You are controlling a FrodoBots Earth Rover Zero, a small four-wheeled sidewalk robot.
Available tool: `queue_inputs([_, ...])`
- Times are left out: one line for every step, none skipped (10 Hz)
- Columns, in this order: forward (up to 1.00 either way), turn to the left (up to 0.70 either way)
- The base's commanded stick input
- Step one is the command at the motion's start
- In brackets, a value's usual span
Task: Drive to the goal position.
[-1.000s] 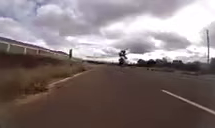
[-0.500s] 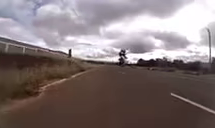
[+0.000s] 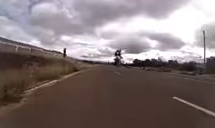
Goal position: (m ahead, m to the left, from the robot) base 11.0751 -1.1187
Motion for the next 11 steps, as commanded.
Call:
queue_inputs([0.7, 0.01])
queue_inputs([0.7, 0.01])
queue_inputs([0.7, 0.01])
queue_inputs([0.7, 0.01])
queue_inputs([0.7, 0.01])
queue_inputs([0.7, 0.01])
queue_inputs([0.7, 0.01])
queue_inputs([0.7, 0.01])
queue_inputs([0.7, 0.01])
queue_inputs([0.7, 0.01])
queue_inputs([0.7, 0.01])
